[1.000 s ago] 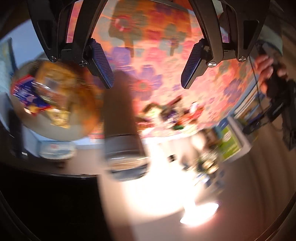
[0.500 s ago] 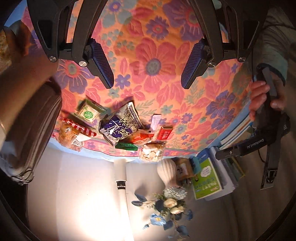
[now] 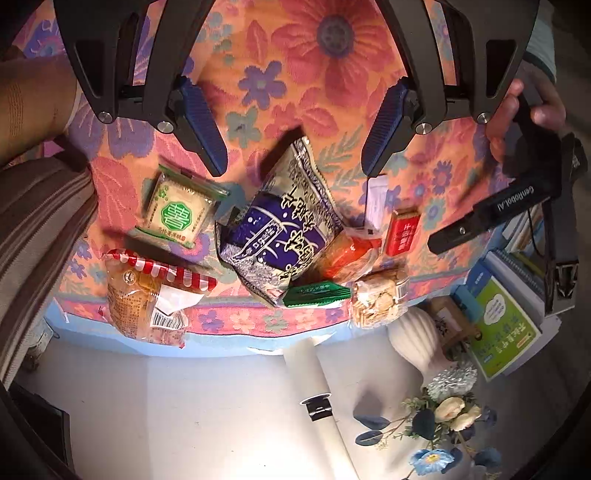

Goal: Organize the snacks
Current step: 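Grasp the red caramel biscuit pack with the left tool while the right tool grasps the purple-blue bag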

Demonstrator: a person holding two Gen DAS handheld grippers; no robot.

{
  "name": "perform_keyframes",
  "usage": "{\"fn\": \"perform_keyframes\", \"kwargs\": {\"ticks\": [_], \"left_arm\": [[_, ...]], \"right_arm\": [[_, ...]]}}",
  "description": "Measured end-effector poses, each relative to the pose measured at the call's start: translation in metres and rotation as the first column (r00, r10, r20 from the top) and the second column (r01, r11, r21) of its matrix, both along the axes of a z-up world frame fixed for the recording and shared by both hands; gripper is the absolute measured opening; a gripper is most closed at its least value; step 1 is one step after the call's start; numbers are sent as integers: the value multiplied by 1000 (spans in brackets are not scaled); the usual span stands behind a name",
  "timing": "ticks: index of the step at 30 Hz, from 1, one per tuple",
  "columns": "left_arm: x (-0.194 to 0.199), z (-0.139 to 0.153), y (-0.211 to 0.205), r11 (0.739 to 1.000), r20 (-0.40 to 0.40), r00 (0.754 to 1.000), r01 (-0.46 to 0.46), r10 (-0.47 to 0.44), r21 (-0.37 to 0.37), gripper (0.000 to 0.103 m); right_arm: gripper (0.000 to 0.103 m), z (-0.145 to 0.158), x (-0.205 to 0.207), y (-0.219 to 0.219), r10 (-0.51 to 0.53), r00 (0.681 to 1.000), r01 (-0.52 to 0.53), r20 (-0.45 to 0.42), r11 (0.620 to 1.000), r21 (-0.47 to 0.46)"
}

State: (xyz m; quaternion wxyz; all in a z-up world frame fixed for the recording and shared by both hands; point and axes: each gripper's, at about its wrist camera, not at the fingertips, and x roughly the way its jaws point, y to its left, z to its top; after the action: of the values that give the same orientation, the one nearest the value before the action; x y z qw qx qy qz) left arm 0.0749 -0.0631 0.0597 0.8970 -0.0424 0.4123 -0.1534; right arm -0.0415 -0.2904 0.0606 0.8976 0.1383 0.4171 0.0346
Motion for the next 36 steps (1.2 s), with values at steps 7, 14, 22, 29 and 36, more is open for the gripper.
{"fn": "perform_keyframes", "kwargs": {"ticks": [7,14,22,29,36], "left_arm": [[16,-25,-17,999,-54,998,28,-25,40,89],[28,-32,-23,998,-88,996,23,-17,67,89],[28,-36,-33,987,-53,999,8,1,163,59],[26,-35,-24,992,-45,999,4,2,126,33],[0,-26,-10,998,-47,998,41,-39,47,33]], "right_arm": [[75,-16,33,-13,-66,997,66,-27,997,30],[74,-25,54,-7,-55,998,55,-15,998,31],[61,-34,54,-1,-64,998,64,20,998,-14],[47,-30,46,1,-55,997,58,52,997,-44],[35,-22,22,9,-15,998,20,69,997,-74]]}}
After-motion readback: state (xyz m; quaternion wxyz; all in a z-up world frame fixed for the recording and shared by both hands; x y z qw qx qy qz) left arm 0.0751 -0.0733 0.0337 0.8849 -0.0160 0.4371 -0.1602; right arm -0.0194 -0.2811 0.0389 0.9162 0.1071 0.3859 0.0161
